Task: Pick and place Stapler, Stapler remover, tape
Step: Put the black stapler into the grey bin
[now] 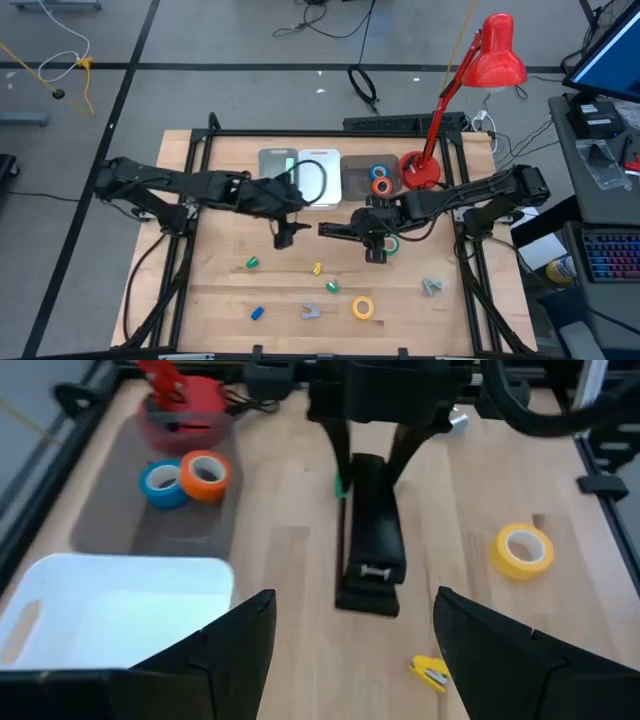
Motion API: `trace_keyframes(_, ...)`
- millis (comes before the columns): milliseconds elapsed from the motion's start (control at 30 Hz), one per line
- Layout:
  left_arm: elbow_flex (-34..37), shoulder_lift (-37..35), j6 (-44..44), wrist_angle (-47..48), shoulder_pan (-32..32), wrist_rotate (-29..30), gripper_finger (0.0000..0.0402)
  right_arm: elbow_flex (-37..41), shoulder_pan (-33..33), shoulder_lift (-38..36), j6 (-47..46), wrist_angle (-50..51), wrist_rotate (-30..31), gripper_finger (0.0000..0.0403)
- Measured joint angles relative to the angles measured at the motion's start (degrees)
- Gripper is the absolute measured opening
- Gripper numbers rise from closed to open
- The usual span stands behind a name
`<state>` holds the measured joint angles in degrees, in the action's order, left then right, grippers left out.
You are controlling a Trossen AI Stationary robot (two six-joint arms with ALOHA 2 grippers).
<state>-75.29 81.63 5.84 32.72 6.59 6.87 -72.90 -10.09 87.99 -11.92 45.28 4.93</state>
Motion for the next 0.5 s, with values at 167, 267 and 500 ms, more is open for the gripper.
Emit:
trace_keyframes(167, -5.17, 5.22, -2.58, 2.28, -1.81, -3.70, 0.0271, 0.00, 0.00, 0.02, 0.00, 0.01, -0.01, 0.0129)
trace_keyframes(267, -7.04, 7.51, -4.22, 2.50, -2.18, -5.59, 0.0271, 0.00, 0.00, 0.02, 0.25, 0.00, 1.03, 0.0129)
trace_keyframes(500, -7.98, 11.16, -5.77, 1.58, -2.18, -7.23, 0.0271, 0.00, 0.04, 0.01, 0.46, -0.30, 1.09, 0.0129)
